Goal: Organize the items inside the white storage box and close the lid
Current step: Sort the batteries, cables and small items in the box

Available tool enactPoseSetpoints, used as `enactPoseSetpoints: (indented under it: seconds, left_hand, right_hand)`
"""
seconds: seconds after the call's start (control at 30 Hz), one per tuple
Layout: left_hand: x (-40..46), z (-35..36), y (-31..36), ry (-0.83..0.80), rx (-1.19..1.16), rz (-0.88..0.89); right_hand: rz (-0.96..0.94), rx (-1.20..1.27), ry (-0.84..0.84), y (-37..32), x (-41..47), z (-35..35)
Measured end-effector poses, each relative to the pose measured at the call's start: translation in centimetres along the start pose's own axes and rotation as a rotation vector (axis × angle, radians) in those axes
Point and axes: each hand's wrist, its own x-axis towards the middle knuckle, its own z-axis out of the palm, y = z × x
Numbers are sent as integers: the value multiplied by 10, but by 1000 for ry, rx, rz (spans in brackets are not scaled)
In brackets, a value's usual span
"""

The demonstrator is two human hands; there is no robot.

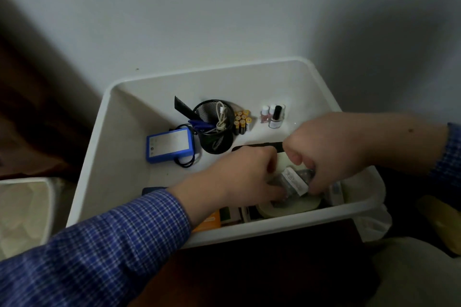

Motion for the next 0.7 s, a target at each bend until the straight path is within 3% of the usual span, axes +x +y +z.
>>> enactPoseSetpoints:
  seconds: [0.2, 0.4, 0.57, 0.7]
  left_hand:
    - [4, 2, 4, -11, 1, 19]
    - [3, -10, 2, -92, -165, -11]
    - [-10, -49, -15, -80, -204, -12]
    - [-42, -93, -58, -153, -134, -43]
  right_hand:
    - [3, -91, 131, -4, 8, 22]
    - [-14, -51, 170, -3, 13, 25]
    - [-58, 230, 184, 10, 7, 8]
    - [-206, 472, 302, 2, 4, -17]
